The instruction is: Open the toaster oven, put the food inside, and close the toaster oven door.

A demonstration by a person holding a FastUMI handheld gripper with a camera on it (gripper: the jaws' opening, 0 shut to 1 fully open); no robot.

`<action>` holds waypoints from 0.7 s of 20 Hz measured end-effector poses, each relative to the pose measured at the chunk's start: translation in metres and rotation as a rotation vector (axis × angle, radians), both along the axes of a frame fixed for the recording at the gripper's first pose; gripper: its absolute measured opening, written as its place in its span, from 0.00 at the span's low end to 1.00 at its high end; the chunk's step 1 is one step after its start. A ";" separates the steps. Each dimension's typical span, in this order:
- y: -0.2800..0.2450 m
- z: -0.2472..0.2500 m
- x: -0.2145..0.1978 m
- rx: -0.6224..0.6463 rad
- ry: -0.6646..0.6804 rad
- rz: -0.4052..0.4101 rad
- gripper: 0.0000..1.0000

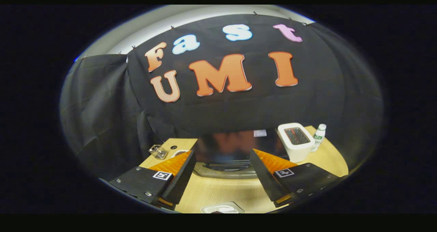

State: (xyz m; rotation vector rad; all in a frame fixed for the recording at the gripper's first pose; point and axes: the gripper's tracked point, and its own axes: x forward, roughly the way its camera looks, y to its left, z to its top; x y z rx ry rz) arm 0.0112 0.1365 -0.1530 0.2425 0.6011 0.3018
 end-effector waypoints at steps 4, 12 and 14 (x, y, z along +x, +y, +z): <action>-0.021 0.068 0.016 0.001 -0.167 -0.048 0.96; -0.062 0.154 0.032 -0.065 -0.386 -0.159 0.97; -0.065 0.166 0.032 -0.050 -0.405 -0.182 0.97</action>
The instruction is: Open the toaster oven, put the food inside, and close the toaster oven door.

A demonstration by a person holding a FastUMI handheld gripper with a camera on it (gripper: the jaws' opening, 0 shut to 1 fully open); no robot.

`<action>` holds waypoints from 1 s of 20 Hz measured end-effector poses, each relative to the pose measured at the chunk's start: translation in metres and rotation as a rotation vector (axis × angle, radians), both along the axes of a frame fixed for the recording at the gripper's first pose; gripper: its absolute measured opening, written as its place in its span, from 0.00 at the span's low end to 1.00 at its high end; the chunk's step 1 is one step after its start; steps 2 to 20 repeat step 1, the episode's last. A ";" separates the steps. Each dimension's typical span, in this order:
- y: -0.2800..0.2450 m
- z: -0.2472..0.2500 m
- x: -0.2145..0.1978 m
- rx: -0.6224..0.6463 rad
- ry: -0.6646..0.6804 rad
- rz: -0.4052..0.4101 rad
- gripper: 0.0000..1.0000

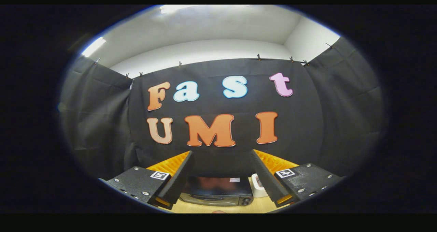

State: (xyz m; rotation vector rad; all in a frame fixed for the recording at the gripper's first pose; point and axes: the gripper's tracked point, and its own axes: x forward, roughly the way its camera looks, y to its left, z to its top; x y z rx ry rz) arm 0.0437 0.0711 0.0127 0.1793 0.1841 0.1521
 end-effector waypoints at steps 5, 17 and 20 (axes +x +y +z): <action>-0.001 0.002 0.003 0.008 -0.009 -0.004 0.97; -0.001 0.002 0.003 0.008 -0.009 -0.004 0.97; -0.001 0.002 0.003 0.008 -0.009 -0.004 0.97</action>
